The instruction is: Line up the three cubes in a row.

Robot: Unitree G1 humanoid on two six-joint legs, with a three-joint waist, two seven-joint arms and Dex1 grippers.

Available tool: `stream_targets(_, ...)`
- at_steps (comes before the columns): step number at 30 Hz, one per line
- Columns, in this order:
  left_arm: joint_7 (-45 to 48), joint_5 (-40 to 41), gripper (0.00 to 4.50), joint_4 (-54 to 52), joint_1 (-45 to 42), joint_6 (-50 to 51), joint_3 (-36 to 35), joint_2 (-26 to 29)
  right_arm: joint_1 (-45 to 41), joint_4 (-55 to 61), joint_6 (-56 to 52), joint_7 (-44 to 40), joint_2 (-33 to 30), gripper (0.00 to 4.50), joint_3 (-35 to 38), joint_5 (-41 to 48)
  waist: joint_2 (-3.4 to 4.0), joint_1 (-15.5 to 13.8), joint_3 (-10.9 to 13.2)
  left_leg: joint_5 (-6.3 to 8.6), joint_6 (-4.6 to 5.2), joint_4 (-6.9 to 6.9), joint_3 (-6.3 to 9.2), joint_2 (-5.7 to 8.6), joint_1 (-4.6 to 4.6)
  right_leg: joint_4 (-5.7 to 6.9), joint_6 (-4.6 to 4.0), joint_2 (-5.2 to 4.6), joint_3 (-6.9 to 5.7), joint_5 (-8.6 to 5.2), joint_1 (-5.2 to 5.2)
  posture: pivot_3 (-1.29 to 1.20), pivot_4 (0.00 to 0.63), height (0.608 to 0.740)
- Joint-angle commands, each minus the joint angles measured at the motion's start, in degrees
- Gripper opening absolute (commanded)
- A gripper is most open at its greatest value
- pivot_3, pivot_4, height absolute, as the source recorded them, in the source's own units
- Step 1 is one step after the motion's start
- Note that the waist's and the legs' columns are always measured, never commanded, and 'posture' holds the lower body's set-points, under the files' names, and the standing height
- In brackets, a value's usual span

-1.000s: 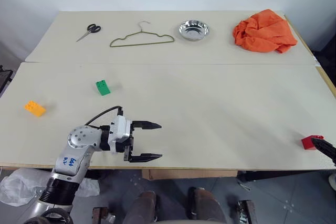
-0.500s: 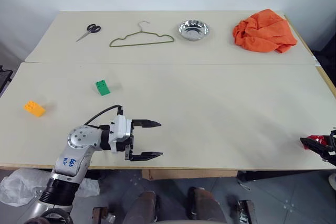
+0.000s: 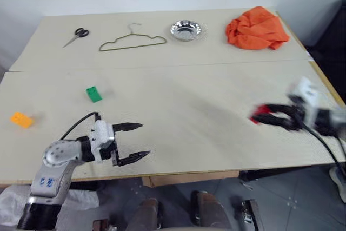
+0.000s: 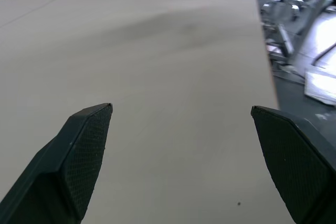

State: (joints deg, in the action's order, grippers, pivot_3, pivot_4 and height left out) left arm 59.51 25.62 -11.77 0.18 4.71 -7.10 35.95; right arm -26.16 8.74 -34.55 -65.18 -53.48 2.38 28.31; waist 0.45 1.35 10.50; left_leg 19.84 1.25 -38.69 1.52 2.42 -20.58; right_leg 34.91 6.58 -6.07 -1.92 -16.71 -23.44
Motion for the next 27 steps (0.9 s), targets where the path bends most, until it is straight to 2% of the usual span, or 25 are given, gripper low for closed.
stream_targets(1,-3.1,0.5,4.50,-3.6,4.1,-1.3,-3.8,-0.6,-6.3,0.5,4.4,-6.5,4.3,1.51,-14.2,-6.3,-0.06,-0.8,0.0,0.04,-0.08,0.03,0.07,-0.06,-0.03,0.05,-0.09,0.05,-0.04,-0.05,-0.05,0.00,0.150,0.740)
stream_targets(3,-4.6,0.5,4.50,-5.1,6.5,-1.2,-4.8,-0.9,-10.3,-1.9,5.5,-8.0,8.4,1.51,-19.2,-8.3,-0.06,-1.6,0.0,0.09,-0.13,-0.02,0.31,-0.06,-0.26,0.03,-0.19,0.04,-0.25,-0.10,-0.18,0.00,0.150,0.740)
stream_targets(5,-6.1,0.5,4.50,-7.2,9.5,-1.1,-6.0,-1.2,-14.4,-4.8,6.2,-8.3,12.4,1.51,-23.8,-11.6,-0.06,-1.9,0.0,0.17,-0.07,-0.35,0.44,0.02,-0.87,0.26,-0.19,-0.01,-0.36,-0.09,-0.57,0.00,0.150,0.740)
stream_targets(9,-8.9,0.7,4.50,-11.2,14.5,-0.7,-7.8,-2.0,-19.4,-10.7,9.3,-10.2,16.5,1.51,-28.5,-16.3,-0.08,-2.1,0.0,0.23,0.12,-0.42,0.54,0.38,-0.97,0.20,-0.17,-0.35,-0.53,-0.07,-0.60,0.00,0.150,0.740)
stream_targets(15,-11.0,0.9,4.50,-13.7,18.6,-0.7,-9.6,-2.4,-21.9,-15.2,11.8,-10.7,19.4,1.51,-29.9,-20.5,-0.07,-2.4,0.0,0.25,0.17,-0.42,0.88,0.40,-0.94,0.04,-0.14,-0.36,-0.88,-0.05,-0.30,0.00,0.150,0.740)
stream_targets(22,-11.5,0.7,4.50,-13.3,17.3,-0.1,-9.0,-1.9,-23.3,-18.9,12.8,-8.0,21.4,1.51,-29.8,-25.3,-0.07,-1.5,0.0,0.22,0.11,-0.42,0.88,0.40,-0.84,0.12,-0.14,-0.35,-0.88,-0.06,-0.24,0.00,0.150,0.740)
stream_targets(27,-11.0,0.7,4.50,-12.5,16.6,-0.1,-9.1,-1.7,-21.6,-16.9,10.7,-7.8,21.0,1.51,-29.5,-25.9,-0.07,-1.3,0.0,0.21,0.10,-0.42,0.90,0.40,-0.81,0.17,-0.14,-0.34,-0.89,-0.06,-0.21,0.00,0.150,0.740)
